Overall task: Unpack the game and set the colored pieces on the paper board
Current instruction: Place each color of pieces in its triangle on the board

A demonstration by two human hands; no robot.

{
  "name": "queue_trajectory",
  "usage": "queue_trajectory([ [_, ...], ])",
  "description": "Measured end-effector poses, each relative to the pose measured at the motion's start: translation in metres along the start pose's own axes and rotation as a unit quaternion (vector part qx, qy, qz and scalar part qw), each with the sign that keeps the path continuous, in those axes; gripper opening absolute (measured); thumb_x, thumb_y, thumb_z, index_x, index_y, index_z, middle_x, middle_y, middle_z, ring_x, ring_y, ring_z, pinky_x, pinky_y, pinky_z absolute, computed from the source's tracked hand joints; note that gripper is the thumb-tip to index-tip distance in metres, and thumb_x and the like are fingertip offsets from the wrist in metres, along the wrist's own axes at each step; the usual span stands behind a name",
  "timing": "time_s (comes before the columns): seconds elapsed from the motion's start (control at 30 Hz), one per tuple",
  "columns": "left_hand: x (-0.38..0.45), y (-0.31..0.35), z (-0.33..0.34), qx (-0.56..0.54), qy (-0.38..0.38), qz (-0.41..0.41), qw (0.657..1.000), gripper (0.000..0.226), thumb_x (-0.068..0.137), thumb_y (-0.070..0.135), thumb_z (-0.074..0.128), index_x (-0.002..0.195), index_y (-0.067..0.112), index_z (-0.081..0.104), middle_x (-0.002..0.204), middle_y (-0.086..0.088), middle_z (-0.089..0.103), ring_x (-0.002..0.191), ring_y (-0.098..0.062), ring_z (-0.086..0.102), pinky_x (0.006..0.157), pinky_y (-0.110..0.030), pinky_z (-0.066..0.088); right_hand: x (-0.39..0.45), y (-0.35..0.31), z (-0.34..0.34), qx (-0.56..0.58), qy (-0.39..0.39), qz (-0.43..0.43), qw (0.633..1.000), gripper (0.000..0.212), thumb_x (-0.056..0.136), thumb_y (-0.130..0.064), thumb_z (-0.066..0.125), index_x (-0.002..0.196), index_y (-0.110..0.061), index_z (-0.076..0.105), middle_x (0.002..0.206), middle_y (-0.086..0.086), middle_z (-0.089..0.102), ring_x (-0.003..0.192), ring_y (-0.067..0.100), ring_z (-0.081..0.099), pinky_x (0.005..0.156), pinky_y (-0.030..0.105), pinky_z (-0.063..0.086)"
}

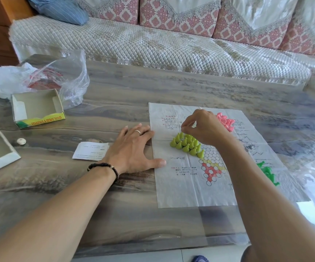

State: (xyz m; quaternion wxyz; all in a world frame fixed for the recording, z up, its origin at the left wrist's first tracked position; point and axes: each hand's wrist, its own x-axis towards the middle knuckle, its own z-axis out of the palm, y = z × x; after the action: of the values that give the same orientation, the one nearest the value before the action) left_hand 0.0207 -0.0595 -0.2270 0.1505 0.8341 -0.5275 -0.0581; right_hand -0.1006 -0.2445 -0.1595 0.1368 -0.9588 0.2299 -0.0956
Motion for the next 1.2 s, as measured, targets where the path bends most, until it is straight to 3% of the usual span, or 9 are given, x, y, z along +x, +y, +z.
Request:
queue_trajectory([
  [0.13,0.0,-0.001,0.0,-0.002,0.001,0.001,1.0,0.118,0.051,0.092,0.032,0.148,0.024,0.03,0.158,0.005,0.021,0.147,-0.011,0.007,0.12,-0.043,0.004,0.002,0.0,0.002,-0.003,-0.022,0.004,1.0,0.011,0.085,-0.019,0.067,0.091,-0.017,0.076,0.087,-0.01,0.068,0.078,0.004,0.057,0.074,0.023,0.042],
  [0.33,0.0,0.0,0.0,0.003,-0.002,0.002,1.0,0.116,0.053,0.091,0.033,0.148,0.024,0.03,0.158,0.005,0.021,0.147,-0.012,0.007,0.12,-0.043,0.004,0.001,0.004,0.002,-0.012,-0.021,0.008,1.0,0.009,0.085,-0.019,0.067,0.087,-0.019,0.076,0.078,-0.015,0.059,0.084,0.007,0.056,0.079,0.03,0.047],
  [0.53,-0.001,0.0,0.0,0.008,-0.002,0.003,1.0,0.117,0.052,0.092,0.03,0.148,0.025,0.03,0.158,0.005,0.021,0.147,-0.012,0.008,0.12,-0.043,0.004,0.0,0.006,0.003,-0.012,-0.028,0.009,1.0,0.009,0.085,-0.023,0.068,0.089,-0.019,0.075,0.089,-0.008,0.067,0.086,0.009,0.058,0.085,0.035,0.051],
  [0.8,0.0,0.0,0.0,-0.023,0.003,-0.005,1.0,0.103,0.065,0.085,0.016,0.147,0.025,0.034,0.158,0.003,0.023,0.147,-0.013,0.01,0.119,-0.043,0.004,-0.006,0.005,0.0,0.002,0.027,-0.003,1.0,0.022,0.09,-0.028,0.061,0.101,-0.014,0.074,0.1,-0.001,0.069,0.087,0.007,0.053,0.078,0.025,0.04],
  [0.93,-0.002,0.002,-0.002,-0.015,0.005,0.006,1.0,0.102,0.066,0.084,0.016,0.147,0.024,0.033,0.16,0.001,0.015,0.147,-0.015,0.007,0.119,-0.044,0.002,-0.015,0.006,-0.002,0.005,0.041,0.004,0.999,0.021,0.092,-0.023,0.057,0.103,-0.013,0.073,0.103,0.0,0.067,0.095,0.014,0.056,0.084,0.033,0.046],
  [1.03,-0.005,0.005,-0.002,0.038,0.025,0.026,0.999,0.098,0.072,0.081,0.012,0.146,0.021,0.034,0.161,-0.002,0.013,0.148,-0.017,-0.003,0.118,-0.05,-0.005,-0.024,0.011,-0.007,0.008,0.063,0.013,0.998,0.022,0.093,-0.02,0.056,0.105,-0.012,0.072,0.105,0.001,0.066,0.095,0.014,0.056,0.083,0.029,0.042],
  [1.13,-0.011,0.01,-0.003,0.103,0.031,0.044,0.993,0.093,0.077,0.076,0.006,0.146,0.02,0.034,0.158,-0.003,0.022,0.148,-0.017,0.006,0.117,-0.053,-0.007,-0.036,0.017,-0.011,0.013,0.07,0.018,0.997,0.022,0.093,-0.019,0.056,0.105,-0.011,0.072,0.105,0.001,0.065,0.088,0.006,0.049,0.08,0.022,0.035],
  [1.2,-0.013,0.014,-0.006,0.113,0.027,0.048,0.992,0.093,0.078,0.074,0.003,0.146,0.019,0.032,0.157,-0.003,0.025,0.147,-0.018,0.011,0.118,-0.051,-0.004,-0.042,0.023,-0.011,0.013,0.064,0.023,0.998,0.021,0.093,-0.02,0.056,0.105,-0.012,0.072,0.104,0.001,0.065,0.088,0.005,0.049,0.083,0.024,0.039],
])
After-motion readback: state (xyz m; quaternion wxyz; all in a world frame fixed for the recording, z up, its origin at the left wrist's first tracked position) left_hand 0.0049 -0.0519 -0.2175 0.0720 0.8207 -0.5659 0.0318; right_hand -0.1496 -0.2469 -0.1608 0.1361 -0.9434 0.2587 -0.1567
